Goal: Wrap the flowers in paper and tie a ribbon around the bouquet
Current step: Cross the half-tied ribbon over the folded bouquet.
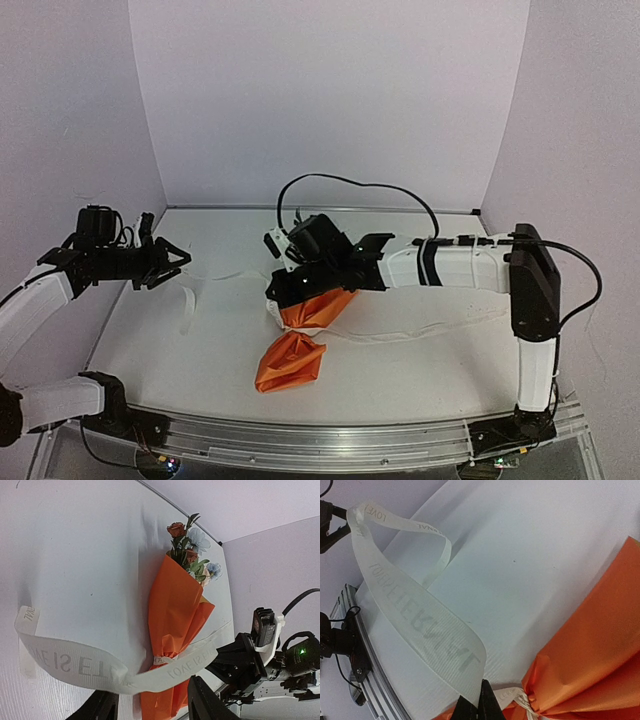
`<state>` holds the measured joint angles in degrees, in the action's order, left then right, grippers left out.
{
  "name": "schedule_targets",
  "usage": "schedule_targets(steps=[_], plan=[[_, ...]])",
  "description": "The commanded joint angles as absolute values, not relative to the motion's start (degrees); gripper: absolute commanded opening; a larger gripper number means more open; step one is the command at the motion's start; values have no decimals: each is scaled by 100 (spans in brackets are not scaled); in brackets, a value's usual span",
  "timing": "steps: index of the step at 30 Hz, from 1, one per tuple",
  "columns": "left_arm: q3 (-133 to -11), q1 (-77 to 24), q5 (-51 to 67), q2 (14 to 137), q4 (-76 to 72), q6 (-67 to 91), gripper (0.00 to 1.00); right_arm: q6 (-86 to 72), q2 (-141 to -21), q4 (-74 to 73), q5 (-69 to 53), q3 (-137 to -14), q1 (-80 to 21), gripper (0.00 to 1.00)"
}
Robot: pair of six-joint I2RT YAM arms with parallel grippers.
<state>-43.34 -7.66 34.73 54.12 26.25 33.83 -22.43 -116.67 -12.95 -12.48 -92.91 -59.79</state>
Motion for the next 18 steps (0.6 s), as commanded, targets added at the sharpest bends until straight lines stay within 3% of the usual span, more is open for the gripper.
schedule_targets(steps=[1,8,18], plan=[[-4599,-1282,3107,5719,1868,3176,51,-2446,-11079,-705,-550,-8633,-5995,0],[-4723,-2454,2409,6495,1505,2929,58,-2509,-11048,-583,-392,-8425,-5996,0],[-4227,-2549,1013,5766,2493,3193,65,-2475,-11030,-603,-151,-8368,-6064,0]])
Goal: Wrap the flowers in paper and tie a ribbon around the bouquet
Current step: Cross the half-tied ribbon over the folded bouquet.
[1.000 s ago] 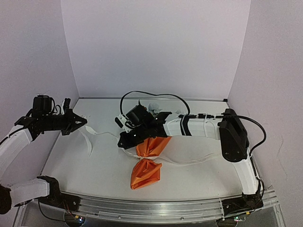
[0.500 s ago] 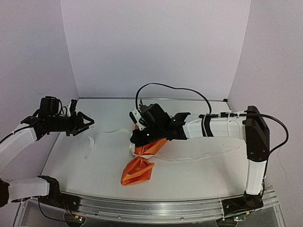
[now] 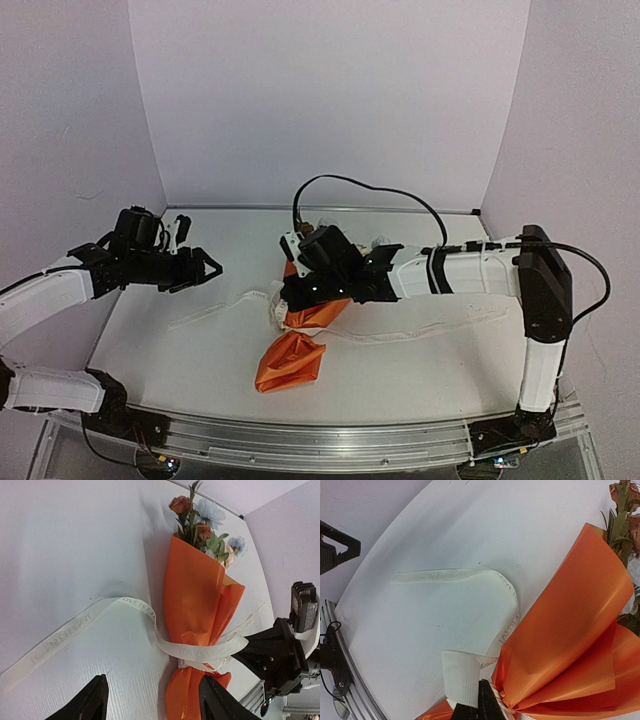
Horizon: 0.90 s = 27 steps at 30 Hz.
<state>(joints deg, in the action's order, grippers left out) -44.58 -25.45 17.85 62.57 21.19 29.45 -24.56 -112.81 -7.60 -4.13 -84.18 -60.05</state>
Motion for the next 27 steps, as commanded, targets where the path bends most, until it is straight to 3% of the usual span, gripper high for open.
schedule_targets(steps=[1,5,15,27], plan=[[-4001,-2554,1187,5584,2331,3272,66,-2483,-11037,-606,-169,-8385,-6065,0],[-3718,-2747,1401,5315,1587,3177,67,-2505,-11048,-615,-198,-8382,-6076,0],[-3960,-3868,1586,6958,-552,2069,69,-3122,-10884,-615,285,-8169,-6071,0],[-4369,-4235,2359,8266,-1375,1897,69,-3997,-10693,-615,533,-7910,-6021,0]])
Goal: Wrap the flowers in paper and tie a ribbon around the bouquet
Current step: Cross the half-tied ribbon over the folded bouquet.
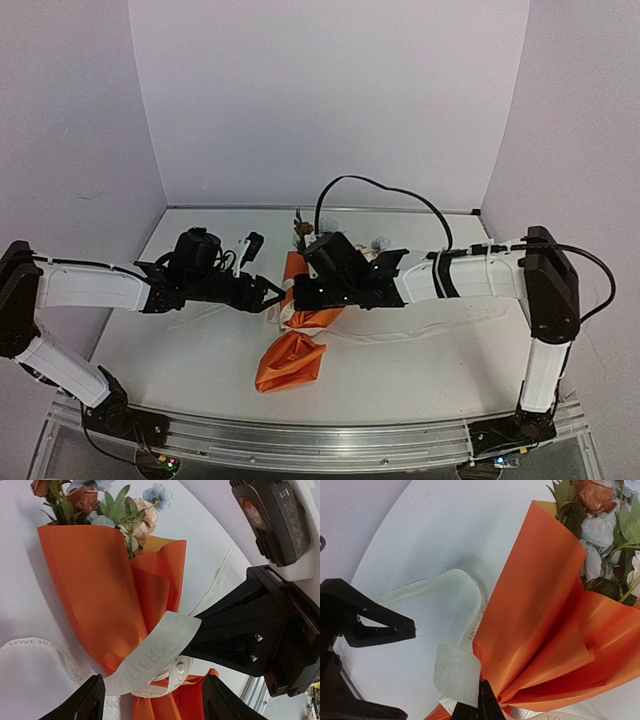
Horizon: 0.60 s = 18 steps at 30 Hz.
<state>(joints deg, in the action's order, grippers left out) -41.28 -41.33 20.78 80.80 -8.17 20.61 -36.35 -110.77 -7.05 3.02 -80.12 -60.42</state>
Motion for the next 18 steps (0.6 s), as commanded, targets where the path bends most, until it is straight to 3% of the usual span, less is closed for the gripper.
schedule_targets(steps=[1,10,18], plan=[[-4368,-4260,2388,8300,-1403,1905,69,-4021,-10646,-615,573,-7878,-6021,0],[-4406,-4461,2412,8643,-1546,1887,64,-4293,-10564,-613,523,-7733,-5928,0],[-4619,-4715,2156,8974,-1484,1803,53,-4428,-10496,-608,578,-7629,-5909,0]])
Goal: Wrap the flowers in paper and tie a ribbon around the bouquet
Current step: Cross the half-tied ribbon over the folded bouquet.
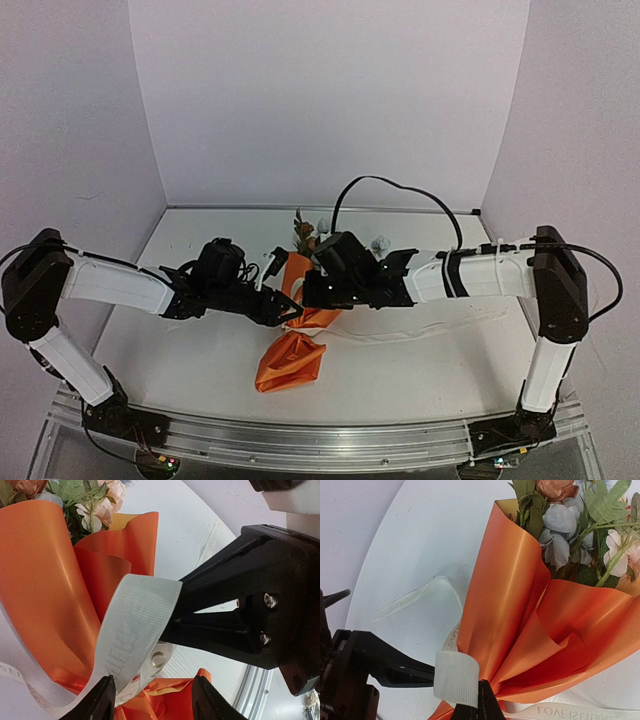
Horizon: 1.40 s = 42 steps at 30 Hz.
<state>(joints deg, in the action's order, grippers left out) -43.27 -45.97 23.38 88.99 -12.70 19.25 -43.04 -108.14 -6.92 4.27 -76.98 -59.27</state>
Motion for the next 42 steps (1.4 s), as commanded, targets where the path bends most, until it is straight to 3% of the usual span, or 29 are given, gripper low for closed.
schedule_targets(steps=[1,5,11,27,36,39,42], plan=[[-4586,-4719,2080,8932,-1518,1808,53,-4427,-10487,-603,580,-7621,-5908,0],[-4628,-4720,1830,8842,-1370,1721,50,-4432,-10457,-588,590,-7574,-5913,0],[-4629,-4723,1787,8916,-1263,1661,38,-4435,-10415,-572,671,-7537,-5911,0],[-4748,-4830,1824,9212,-1325,1687,27,-4463,-10285,-425,631,-7360,-5917,0],[-4799,-4907,1619,9236,-1306,1712,1,-4440,-10249,-404,628,-7319,-5918,0],[-4759,-4913,1487,9228,-1347,1726,0,-4432,-10213,-406,623,-7279,-5918,0],[-4680,-4922,1373,9178,-1444,1726,0,-4483,-10039,-509,683,-7124,-5918,13]])
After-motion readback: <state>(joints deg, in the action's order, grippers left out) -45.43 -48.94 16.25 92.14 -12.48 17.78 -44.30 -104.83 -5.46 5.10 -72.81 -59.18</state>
